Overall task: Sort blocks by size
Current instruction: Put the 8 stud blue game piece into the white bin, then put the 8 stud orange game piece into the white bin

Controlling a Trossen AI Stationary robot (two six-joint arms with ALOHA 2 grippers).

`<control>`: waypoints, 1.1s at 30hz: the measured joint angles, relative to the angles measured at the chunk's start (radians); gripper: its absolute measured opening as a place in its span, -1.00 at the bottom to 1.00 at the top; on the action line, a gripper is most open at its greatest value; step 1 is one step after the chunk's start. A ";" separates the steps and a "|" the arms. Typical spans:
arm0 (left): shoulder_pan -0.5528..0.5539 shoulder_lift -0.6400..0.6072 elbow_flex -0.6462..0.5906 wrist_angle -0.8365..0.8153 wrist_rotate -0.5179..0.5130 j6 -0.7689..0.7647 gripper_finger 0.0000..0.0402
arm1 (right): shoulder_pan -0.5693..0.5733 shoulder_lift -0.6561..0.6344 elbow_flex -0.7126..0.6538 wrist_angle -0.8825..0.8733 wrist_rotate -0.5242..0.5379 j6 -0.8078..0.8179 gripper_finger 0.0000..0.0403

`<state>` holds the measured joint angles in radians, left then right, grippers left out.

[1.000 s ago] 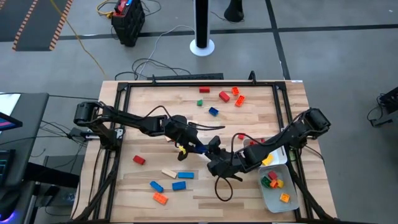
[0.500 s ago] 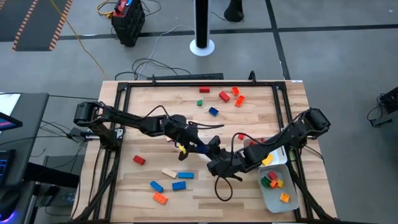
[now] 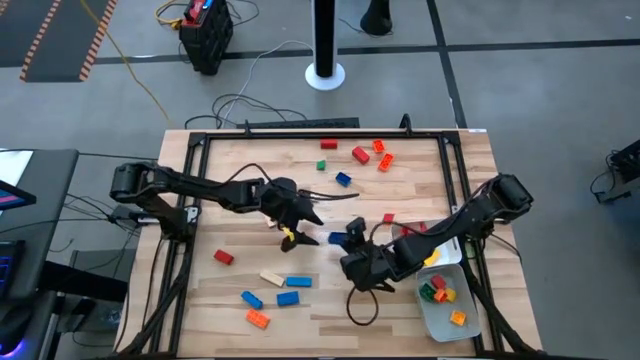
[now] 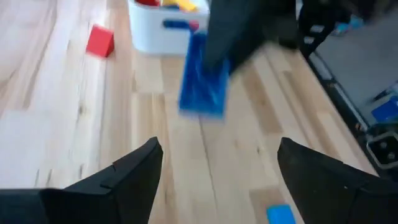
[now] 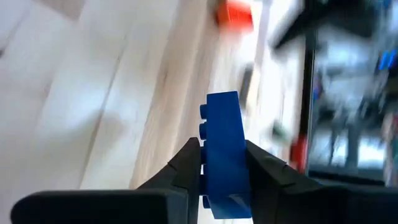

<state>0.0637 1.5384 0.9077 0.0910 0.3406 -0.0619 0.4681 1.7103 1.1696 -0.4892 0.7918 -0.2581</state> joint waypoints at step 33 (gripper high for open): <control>-0.007 -0.096 -0.229 -0.186 -0.457 0.009 0.47 | 0.181 -0.010 0.106 -1.054 -0.230 1.597 0.16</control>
<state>0.0568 1.4423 0.6785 -0.0955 -0.1163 -0.0531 0.6487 1.7004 1.2755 -1.5432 0.5618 1.3388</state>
